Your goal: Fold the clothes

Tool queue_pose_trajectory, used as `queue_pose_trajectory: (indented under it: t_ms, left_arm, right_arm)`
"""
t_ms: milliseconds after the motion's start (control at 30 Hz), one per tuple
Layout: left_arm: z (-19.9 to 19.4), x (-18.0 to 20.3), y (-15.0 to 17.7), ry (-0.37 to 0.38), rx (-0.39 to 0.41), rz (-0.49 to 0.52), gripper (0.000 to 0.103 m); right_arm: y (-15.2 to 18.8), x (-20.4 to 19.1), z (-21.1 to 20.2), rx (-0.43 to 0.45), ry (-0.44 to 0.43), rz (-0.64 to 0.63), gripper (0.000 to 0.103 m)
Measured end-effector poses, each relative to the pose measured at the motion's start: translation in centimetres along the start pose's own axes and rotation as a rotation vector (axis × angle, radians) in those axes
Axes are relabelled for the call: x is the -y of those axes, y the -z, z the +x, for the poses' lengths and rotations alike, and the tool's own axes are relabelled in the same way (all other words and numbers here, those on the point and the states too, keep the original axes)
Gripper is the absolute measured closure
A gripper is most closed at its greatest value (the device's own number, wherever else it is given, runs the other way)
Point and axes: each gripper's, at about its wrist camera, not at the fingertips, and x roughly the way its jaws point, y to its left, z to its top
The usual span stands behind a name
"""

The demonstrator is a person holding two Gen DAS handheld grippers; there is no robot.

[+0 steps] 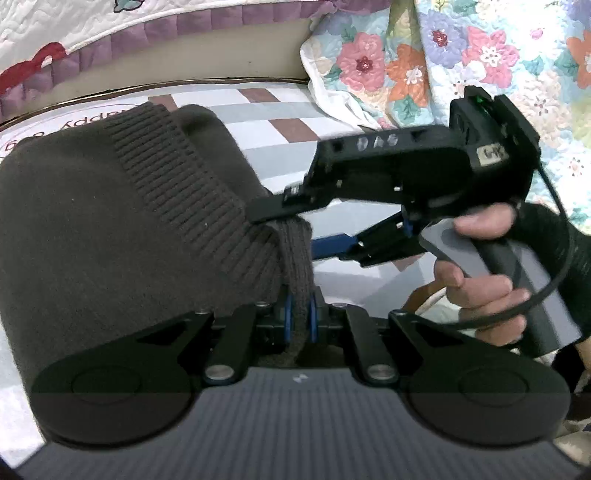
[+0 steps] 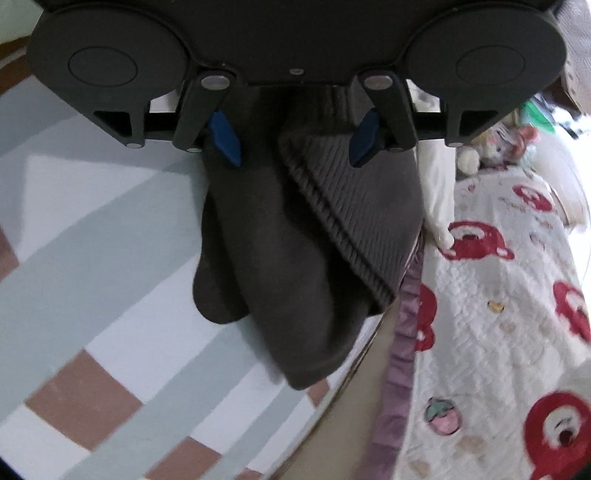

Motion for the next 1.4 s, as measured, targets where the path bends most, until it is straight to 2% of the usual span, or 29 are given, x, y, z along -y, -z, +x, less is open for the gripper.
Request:
queue_pose_trajectory:
  t_ms: [33,100,300,400,500,567,600,667,700,733,800,833,867,900,933,1000,1067,1100,1167,1200,1300,1367,1400]
  left_arm:
    - [0.0,0.1,0.0,0.003,-0.001,0.003,0.095]
    - [0.0,0.3,0.0,0.013,-0.006,0.010,0.095]
    - [-0.9,1.3,0.2,0.101,-0.001,0.044,0.095]
    - [-0.2,2.0,0.5,0.137,-0.070,0.073,0.095]
    - [1.8,1.5,0.7,0.103,-0.169,0.033,0.095]
    - [2.2,0.5,0.7,0.109,-0.187,-0.025,0.095]
    - [2.2,-0.2,0.8,0.115,-0.190,-0.061,0.095]
    - [2.4,-1.4,1.0,0.131,-0.200,-0.131,0.095]
    - [2.5,-1.7,1.0,0.140,-0.207,-0.151,0.095]
    - [2.7,-1.9,1.0,0.148,-0.214,-0.170,0.095]
    - [2.6,-1.8,1.1,0.151,-0.210,-0.165,0.095]
    - [2.5,-1.5,1.1,0.148,-0.205,-0.147,0.095]
    - [2.4,-1.1,1.1,0.143,-0.202,-0.126,0.095]
    - [2.4,-0.8,1.0,0.139,-0.199,-0.106,0.095]
    - [2.3,-0.5,0.9,0.134,-0.201,-0.087,0.094]
    - [2.2,0.1,0.7,0.127,-0.205,-0.050,0.088]
    - [1.9,0.5,0.1,0.147,-0.217,-0.030,0.077]
    - [1.7,0.7,-0.1,0.157,-0.222,-0.019,0.077]
    - [0.6,1.0,-0.6,0.162,-0.231,0.013,0.064]
    - [-0.1,1.1,-0.8,0.161,-0.231,0.030,0.063]
    - [-3.3,0.1,-1.5,0.091,-0.160,0.088,0.051]
    - [-4.7,-1.9,-2.1,0.038,-0.102,0.046,0.039]
    - [-4.9,-3.2,-2.4,-0.006,-0.081,0.017,0.038]
  right_arm:
    - [0.1,-0.3,-0.2,0.013,0.005,-0.029,0.062]
    - [0.4,-1.0,-0.8,0.048,-0.029,-0.105,0.094]
    - [2.6,-0.7,-1.5,0.113,0.021,-0.173,0.096]
    - [3.7,-0.5,-1.8,0.146,0.047,-0.206,0.097]
    - [4.8,-0.4,-2.2,0.178,0.072,-0.239,0.096]
    - [5.6,-0.3,-2.4,0.200,0.090,-0.261,0.091]
    - [5.4,0.0,-2.3,0.199,0.064,-0.240,0.090]
    - [4.9,0.6,-2.0,0.198,0.008,-0.193,0.075]
    - [4.7,0.9,-1.8,0.197,-0.020,-0.170,0.059]
    - [4.5,1.1,-1.7,0.178,-0.040,-0.160,0.049]
    - [4.6,1.3,-1.5,0.155,-0.064,-0.156,0.048]
    - [4.7,1.3,-1.4,0.152,-0.067,-0.160,0.048]
    - [4.9,1.3,-1.4,0.149,-0.071,-0.165,0.053]
    - [5.2,1.0,-1.4,0.148,-0.044,-0.209,0.080]
    - [5.5,0.7,-1.4,0.148,-0.016,-0.255,0.091]
    - [6.1,0.3,-1.7,0.152,0.017,-0.317,0.092]
    - [6.5,0.1,-2.2,0.162,0.024,-0.343,0.095]
    - [7.0,-0.1,-2.4,0.171,0.071,-0.394,0.096]
    - [8.1,-0.4,-2.3,0.199,0.115,-0.495,0.096]
    - [8.1,0.0,-2.2,0.200,0.101,-0.472,0.096]
    - [8.0,0.9,-1.9,0.200,0.075,-0.430,0.096]
    - [8.0,0.6,-1.8,0.196,0.091,-0.461,0.096]
    - [8.1,0.4,-1.7,0.192,0.100,-0.475,0.096]
